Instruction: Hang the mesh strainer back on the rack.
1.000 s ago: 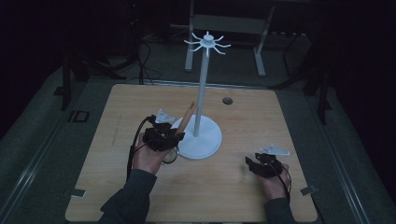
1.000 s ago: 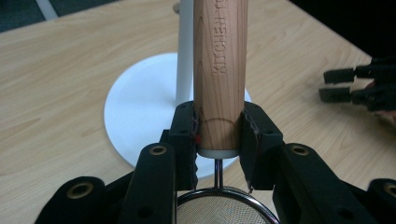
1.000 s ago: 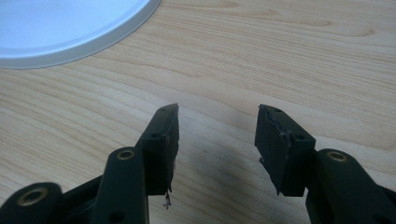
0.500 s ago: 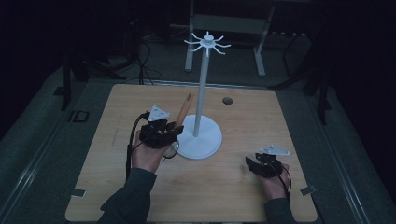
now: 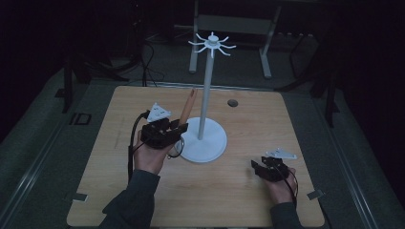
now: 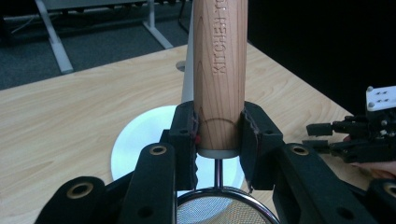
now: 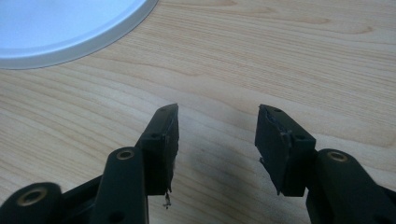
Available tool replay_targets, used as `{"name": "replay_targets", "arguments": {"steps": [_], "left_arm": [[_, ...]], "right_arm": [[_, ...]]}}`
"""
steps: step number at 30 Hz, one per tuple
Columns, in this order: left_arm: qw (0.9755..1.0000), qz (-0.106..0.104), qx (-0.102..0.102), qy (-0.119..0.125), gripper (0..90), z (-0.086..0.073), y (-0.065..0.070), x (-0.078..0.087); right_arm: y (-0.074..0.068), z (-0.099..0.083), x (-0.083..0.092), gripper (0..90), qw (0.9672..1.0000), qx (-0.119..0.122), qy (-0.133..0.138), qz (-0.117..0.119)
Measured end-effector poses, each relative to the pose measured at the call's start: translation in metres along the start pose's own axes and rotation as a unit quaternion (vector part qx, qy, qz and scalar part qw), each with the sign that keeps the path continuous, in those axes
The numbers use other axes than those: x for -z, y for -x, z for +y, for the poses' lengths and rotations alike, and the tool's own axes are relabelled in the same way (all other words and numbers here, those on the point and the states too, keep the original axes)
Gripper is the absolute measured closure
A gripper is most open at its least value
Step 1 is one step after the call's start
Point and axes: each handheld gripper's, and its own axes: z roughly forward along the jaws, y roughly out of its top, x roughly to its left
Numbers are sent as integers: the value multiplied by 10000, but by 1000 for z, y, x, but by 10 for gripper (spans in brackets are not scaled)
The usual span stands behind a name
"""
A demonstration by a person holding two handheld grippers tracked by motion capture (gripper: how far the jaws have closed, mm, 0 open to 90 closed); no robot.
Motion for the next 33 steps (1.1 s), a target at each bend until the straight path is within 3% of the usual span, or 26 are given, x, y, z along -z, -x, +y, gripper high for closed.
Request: {"name": "replay_targets", "arguments": {"steps": [16, 33], "left_arm": [[9990, -63, -88, 428, 694, 15, -1, 13], [9967, -66, -49, 809, 694, 25, -2, 25]], "right_arm": [[0, 0, -1, 490, 10000, 21, -18, 0], [0, -1, -1, 488, 10000, 32, -21, -12]]}}
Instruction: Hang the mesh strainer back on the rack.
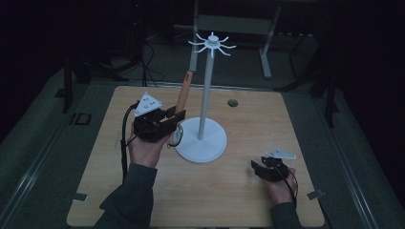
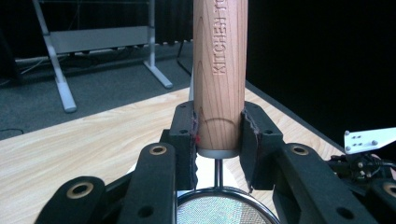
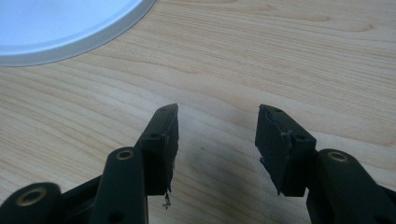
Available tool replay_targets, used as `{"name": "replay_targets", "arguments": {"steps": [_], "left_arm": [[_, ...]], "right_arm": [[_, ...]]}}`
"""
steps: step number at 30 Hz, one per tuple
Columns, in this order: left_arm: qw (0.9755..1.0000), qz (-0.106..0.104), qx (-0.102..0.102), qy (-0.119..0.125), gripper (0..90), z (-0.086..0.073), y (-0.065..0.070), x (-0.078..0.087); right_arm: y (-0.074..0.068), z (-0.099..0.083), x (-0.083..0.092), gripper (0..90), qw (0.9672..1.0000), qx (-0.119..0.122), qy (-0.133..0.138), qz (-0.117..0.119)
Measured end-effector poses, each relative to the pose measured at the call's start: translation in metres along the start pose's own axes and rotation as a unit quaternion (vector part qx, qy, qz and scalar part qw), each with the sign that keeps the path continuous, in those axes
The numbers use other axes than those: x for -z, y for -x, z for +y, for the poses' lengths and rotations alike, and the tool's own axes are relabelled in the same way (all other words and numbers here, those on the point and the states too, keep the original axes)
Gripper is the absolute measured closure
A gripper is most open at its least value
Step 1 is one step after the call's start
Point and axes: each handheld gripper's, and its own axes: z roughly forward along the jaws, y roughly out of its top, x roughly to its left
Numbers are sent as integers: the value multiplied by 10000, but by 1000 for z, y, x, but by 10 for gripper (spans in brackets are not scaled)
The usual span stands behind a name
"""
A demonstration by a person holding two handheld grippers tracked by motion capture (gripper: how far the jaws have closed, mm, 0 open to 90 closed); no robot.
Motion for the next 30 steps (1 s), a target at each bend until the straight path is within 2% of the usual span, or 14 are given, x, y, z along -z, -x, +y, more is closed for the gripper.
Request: {"name": "replay_targets", "arguments": {"steps": [11, 30], "left_arm": [[9996, -81, 27, 262, 694, 7, -1, 5], [9977, -69, 19, 669, 694, 19, 0, 12]], "right_arm": [[1, 0, -1, 487, 10000, -13, -22, 6], [0, -1, -1, 486, 10000, 62, -61, -9]]}}
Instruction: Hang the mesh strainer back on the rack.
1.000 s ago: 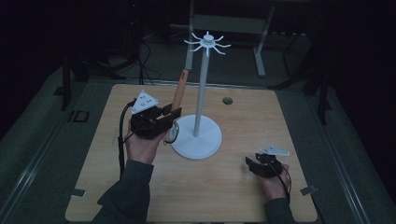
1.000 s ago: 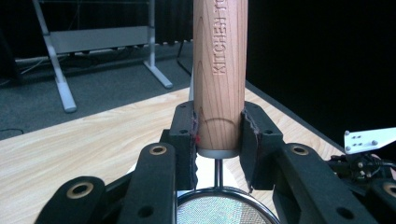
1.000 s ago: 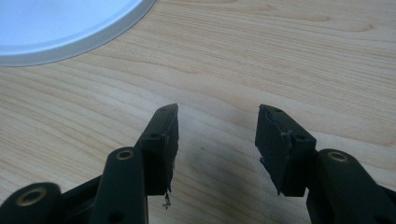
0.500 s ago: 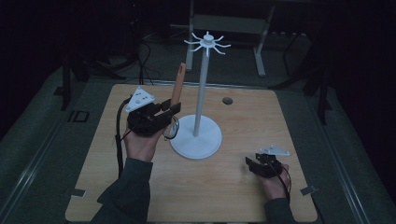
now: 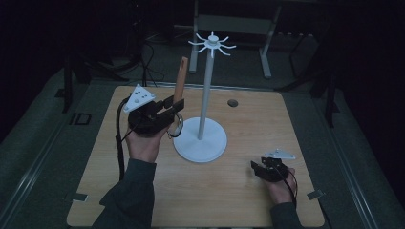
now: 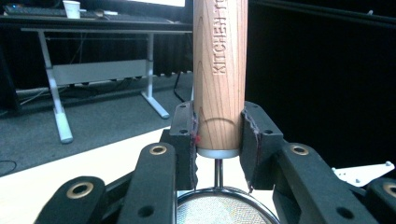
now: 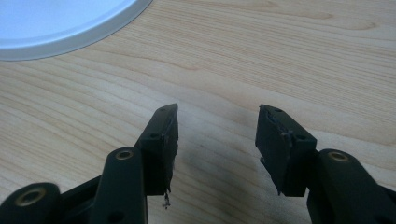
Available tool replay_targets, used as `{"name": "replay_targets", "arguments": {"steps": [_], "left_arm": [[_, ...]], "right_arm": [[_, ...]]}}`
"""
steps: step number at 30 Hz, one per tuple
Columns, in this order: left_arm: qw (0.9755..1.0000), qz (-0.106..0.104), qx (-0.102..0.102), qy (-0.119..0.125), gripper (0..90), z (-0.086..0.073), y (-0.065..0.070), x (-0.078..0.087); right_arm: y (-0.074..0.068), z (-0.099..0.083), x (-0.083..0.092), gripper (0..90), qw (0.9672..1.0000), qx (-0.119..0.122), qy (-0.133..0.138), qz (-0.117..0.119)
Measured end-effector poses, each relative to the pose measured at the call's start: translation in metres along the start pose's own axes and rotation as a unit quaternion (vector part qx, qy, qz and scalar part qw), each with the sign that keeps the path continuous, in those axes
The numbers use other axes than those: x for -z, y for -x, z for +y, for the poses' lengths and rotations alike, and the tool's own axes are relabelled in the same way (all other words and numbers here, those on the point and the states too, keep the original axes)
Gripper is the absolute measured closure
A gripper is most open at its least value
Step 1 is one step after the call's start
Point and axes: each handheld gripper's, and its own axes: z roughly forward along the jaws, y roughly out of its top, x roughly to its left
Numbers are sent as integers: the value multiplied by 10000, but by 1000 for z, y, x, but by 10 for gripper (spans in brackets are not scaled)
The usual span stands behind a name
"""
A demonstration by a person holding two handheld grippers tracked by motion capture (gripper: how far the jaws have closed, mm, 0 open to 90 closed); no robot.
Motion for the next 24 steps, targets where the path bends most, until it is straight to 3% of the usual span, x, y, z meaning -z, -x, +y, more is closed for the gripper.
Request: {"name": "replay_targets", "arguments": {"steps": [24], "left_arm": [[9994, -116, 159, 267, 694, 7, 4, -5]], "right_arm": [[0, -1, 0, 485, 10000, 36, -3, -6]]}}
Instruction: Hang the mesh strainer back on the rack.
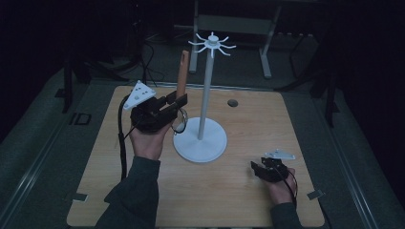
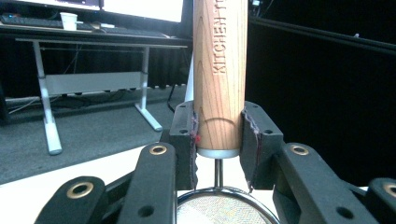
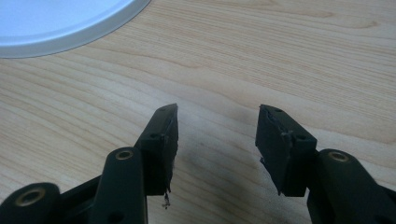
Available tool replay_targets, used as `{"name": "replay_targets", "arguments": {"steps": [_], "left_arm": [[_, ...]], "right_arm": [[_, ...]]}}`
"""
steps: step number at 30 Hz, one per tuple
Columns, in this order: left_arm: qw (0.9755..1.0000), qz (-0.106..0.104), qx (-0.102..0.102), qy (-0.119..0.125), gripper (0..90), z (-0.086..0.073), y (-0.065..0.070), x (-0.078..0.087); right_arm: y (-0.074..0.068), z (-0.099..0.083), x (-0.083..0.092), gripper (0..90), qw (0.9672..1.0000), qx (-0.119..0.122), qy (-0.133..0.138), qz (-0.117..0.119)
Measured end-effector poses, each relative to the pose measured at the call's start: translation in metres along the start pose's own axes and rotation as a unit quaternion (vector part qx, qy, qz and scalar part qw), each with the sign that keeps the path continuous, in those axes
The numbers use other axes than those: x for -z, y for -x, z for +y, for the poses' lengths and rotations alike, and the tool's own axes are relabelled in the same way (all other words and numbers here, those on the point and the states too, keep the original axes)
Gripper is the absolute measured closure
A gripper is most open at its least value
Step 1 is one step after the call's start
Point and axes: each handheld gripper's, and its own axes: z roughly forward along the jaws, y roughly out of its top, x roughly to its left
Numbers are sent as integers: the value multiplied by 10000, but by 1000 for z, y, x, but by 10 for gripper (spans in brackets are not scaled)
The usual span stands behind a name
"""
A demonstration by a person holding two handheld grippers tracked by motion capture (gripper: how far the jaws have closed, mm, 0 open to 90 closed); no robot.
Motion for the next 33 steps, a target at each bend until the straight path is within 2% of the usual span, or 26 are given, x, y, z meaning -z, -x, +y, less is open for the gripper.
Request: {"name": "replay_targets", "arguments": {"steps": [18, 23, 33], "left_arm": [[9999, -15, 66, -119, 694, 6, -2, -13], [9998, -74, 84, -166, 694, 8, -1, -19], [9996, -2, 72, -281, 695, 12, 0, -28]], "right_arm": [[1, 0, 1, 483, 10000, -29, 1, -5], [1, 0, 1, 482, 10000, -28, 1, -7], [2, -1, 2, 482, 10000, -44, 6, -16]]}}
